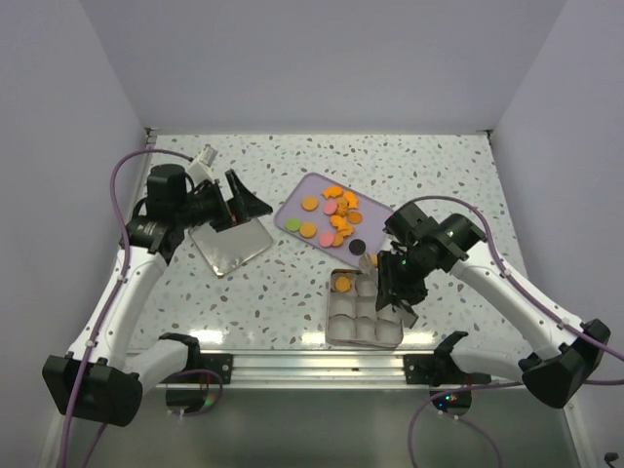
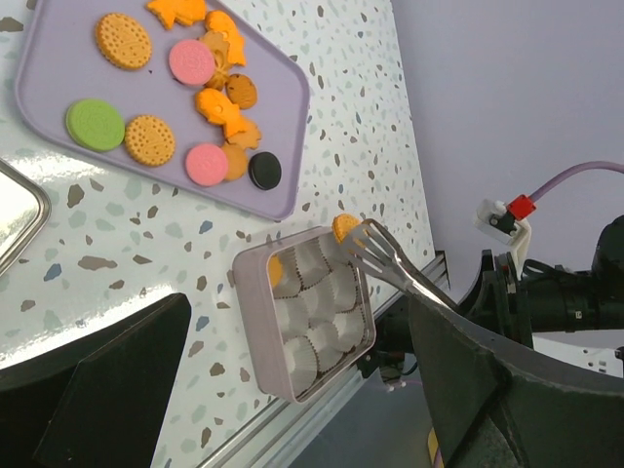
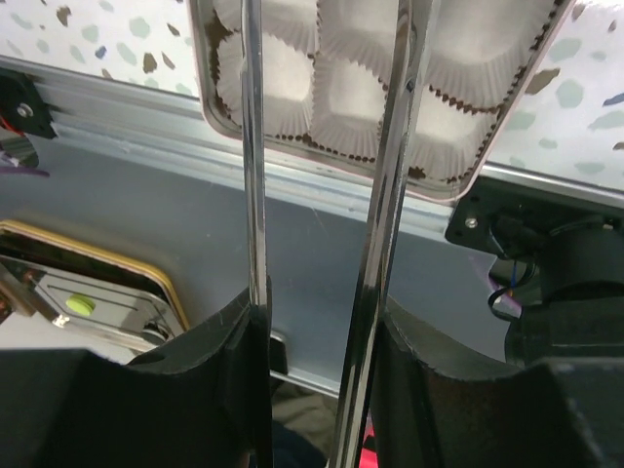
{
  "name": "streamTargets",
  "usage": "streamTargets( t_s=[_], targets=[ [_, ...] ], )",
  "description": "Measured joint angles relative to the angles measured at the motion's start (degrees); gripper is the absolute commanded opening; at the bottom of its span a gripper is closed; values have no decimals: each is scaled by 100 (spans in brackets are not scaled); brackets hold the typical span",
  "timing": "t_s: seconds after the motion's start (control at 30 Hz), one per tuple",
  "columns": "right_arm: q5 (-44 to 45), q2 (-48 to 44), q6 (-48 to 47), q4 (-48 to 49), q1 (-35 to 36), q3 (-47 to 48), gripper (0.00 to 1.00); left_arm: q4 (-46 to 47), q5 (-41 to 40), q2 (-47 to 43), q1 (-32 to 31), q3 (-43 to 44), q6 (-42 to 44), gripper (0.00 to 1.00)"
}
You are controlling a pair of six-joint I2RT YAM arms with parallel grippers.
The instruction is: Pack the cookies
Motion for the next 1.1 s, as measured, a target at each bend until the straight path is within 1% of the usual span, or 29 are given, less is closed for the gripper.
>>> streamTargets(
  t_s=[0.27,0.4,0.53,0.73,0.93,1.1],
  targets=[
    [-315,-264,160,31,0,-584,30,-28,-2,-120,-4,-26,-2,100],
    [-391,-284,184,33,0,-879,35,-44,-2,-160,-4,-26,0,100],
    [-424,-286,219,35,0,-1049,36,-46,-2,-162,-4,-26,0,100],
    [-494,-245,229,111,0,-1051,37,-46,-2,-162,-4,-26,0,100],
    [-492,2,221,162,0,-903,49,-46,-2,-162,-9,-26,0,100],
    [-490,96,199,144,0,-728,50,-46,-2,-162,-9,-26,2,100]
  ],
)
